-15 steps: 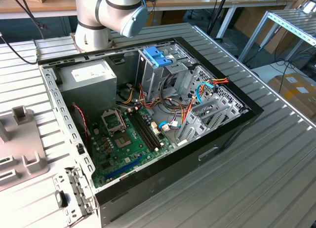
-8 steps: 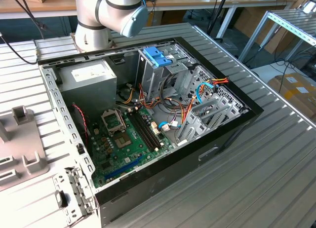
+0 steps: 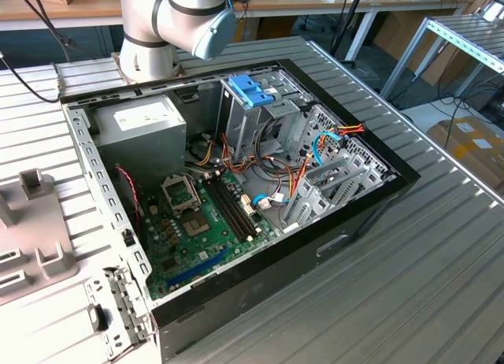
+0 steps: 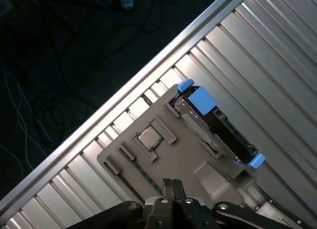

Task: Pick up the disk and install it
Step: 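Pick up the disk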

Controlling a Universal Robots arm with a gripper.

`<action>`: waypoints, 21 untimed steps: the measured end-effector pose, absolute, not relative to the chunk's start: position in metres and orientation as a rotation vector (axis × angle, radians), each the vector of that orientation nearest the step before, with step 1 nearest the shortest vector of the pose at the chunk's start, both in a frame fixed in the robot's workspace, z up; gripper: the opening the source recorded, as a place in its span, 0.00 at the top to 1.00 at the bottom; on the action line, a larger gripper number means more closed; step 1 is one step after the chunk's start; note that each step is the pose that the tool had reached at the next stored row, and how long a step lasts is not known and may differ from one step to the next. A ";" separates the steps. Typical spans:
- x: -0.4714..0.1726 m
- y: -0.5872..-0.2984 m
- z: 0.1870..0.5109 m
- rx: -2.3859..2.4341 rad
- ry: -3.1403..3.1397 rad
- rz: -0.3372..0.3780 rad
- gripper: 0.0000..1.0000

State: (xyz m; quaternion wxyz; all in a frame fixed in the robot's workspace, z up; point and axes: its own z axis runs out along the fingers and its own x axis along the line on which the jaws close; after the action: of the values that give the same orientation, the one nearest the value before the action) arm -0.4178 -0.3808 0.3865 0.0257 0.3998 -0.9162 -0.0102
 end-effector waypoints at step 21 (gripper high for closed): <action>-0.418 -0.381 0.387 1.678 -2.592 -0.018 0.89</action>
State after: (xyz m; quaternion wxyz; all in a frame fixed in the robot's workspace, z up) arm -0.4178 -0.3808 0.3865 0.0271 0.5433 -0.8391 -0.0059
